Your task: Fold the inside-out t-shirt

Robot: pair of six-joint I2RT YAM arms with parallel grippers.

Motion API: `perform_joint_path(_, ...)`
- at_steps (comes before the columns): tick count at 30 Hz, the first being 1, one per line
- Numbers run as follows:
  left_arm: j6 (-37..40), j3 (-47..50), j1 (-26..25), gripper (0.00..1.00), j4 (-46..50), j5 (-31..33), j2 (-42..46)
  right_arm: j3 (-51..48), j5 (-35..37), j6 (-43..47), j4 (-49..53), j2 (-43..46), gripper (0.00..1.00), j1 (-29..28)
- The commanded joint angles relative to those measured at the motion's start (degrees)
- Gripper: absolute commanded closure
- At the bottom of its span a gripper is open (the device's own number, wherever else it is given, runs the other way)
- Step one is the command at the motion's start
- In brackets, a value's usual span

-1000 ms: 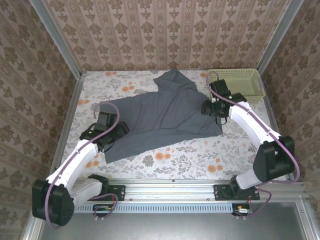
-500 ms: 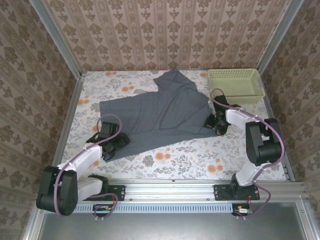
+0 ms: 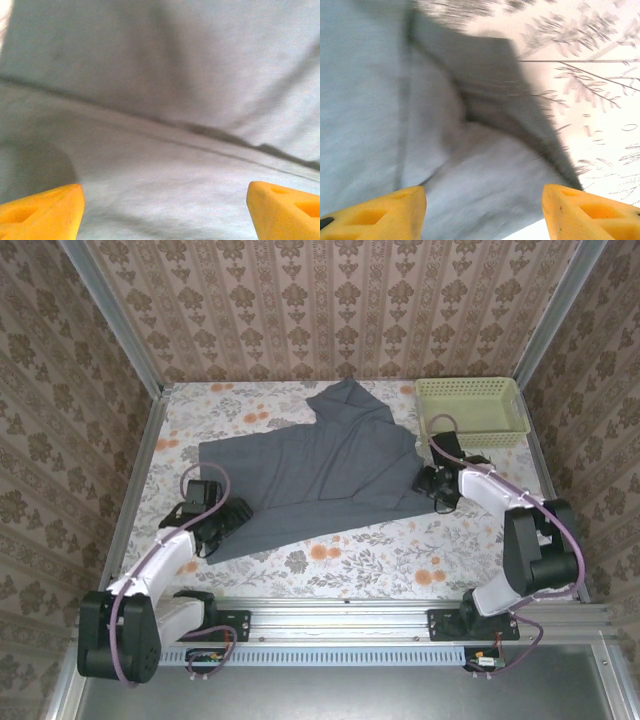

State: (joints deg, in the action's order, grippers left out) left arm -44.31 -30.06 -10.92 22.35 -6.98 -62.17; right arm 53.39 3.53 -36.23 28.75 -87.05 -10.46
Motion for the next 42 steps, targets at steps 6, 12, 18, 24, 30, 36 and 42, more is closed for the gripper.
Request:
perform_joint_path(6,1.80,-12.03,-9.09,0.14,-5.47,-2.03,-17.00,17.98,-0.19,4.14,5.52,-13.15,0.34,-11.39)
perform_joint_path(12,0.16,-9.92,-9.66,0.13,-8.31,-2.07,-22.52,22.52,3.65,3.19,8.92,-23.04,0.34,-10.96)
perform_joint_path(18,0.45,-4.04,-9.27,0.13,-9.74,-1.37,-21.26,13.28,4.18,-0.57,6.48,-20.34,0.33,-10.35)
perform_joint_path(24,0.56,0.56,-9.38,0.13,-7.73,0.23,-15.97,-1.70,-0.85,-6.65,0.57,-10.53,0.33,-11.31)
perform_joint_path(30,-0.36,3.61,-10.17,0.12,-3.29,1.71,-7.28,-11.88,-0.72,-10.99,-0.67,0.09,0.32,-11.87)
perform_joint_path(36,2.99,-6.52,-6.83,0.12,1.16,0.76,-6.30,-5.01,1.64,-5.30,4.69,6.12,0.32,-12.17)
perform_joint_path(42,7.40,-27.05,2.27,0.11,8.79,6.63,-17.40,9.39,5.17,3.04,6.90,5.65,0.31,-12.13)
